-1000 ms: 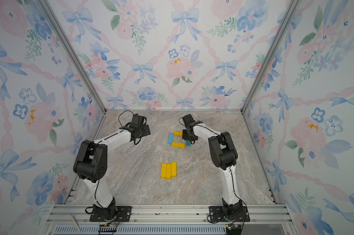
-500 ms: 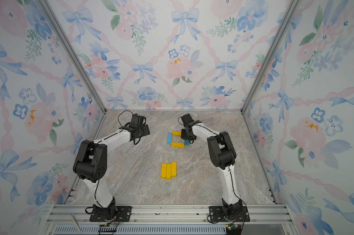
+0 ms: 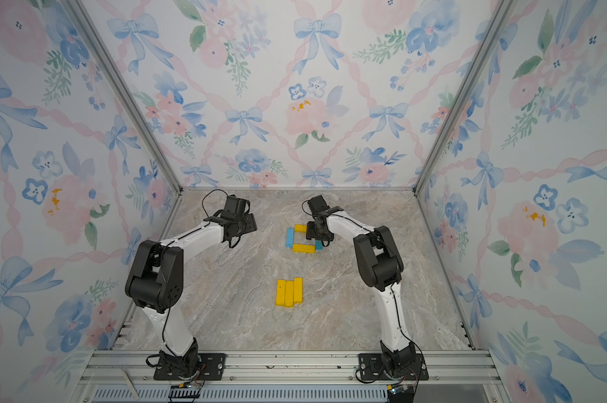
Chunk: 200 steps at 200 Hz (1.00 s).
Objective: Assemble the number 8 with building blocks
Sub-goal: Assemble the building block at the center of the board.
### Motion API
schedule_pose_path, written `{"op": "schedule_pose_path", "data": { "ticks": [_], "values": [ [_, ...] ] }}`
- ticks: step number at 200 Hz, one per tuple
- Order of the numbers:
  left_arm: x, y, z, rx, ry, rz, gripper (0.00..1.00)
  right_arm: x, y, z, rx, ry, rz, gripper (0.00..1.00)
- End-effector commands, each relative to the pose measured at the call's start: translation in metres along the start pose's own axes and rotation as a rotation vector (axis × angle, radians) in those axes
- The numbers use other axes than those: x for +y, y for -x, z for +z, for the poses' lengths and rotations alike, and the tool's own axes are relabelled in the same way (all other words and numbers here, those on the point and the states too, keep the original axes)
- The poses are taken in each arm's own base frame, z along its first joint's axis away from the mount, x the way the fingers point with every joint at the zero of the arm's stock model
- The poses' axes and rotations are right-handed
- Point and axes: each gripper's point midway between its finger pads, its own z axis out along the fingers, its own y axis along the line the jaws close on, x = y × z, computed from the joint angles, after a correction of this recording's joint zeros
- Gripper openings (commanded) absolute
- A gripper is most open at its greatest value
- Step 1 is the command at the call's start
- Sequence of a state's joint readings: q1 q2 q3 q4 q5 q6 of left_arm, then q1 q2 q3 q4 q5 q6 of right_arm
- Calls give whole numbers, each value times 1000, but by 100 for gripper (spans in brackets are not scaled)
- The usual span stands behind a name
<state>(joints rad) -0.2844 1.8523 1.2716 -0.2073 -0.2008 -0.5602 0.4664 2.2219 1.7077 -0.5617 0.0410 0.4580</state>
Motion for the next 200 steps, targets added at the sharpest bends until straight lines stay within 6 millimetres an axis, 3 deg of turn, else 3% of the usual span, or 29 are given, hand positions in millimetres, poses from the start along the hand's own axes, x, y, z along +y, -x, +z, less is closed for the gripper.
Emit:
{"op": "schedule_pose_path", "data": {
  "ticks": [1, 29, 57, 98, 119, 135, 138, 143, 149, 173, 200],
  "values": [
    [3, 7, -9, -18, -3, 7, 71, -5, -26, 15, 72, -30, -14, 65],
    [4, 8, -14, -30, 1, 6, 71, -2, -18, -9, 15, -4, -11, 71],
    [3, -1, -18, -27, 15, 22, 70, 2, -8, -52, -62, 5, -31, 75],
    [-23, -34, -44, -48, 23, 118, 70, -17, 11, -146, -274, -15, -3, 76],
    [-41, -72, -60, -9, -36, 149, 70, -20, 19, -195, -400, 182, 168, 76],
    [-52, -105, -67, 47, -94, 161, 70, -12, 25, -207, -403, 555, 363, 78],
    [-53, -111, -68, 56, -98, 160, 69, -12, 30, -210, -413, 622, 393, 81],
    [-54, -120, -71, 72, -110, 155, 70, -10, 33, -212, -411, 735, 442, 99],
    [-58, -129, -76, 81, -131, 153, 72, -7, 39, -217, -409, 847, 469, 98],
    [-74, -151, -98, 72, -187, 158, 80, -7, 28, -196, -322, 862, 497, 98],
    [-79, -165, -110, 73, -210, 167, 79, -24, 28, -191, -362, 994, 645, 98]
  ]
}}
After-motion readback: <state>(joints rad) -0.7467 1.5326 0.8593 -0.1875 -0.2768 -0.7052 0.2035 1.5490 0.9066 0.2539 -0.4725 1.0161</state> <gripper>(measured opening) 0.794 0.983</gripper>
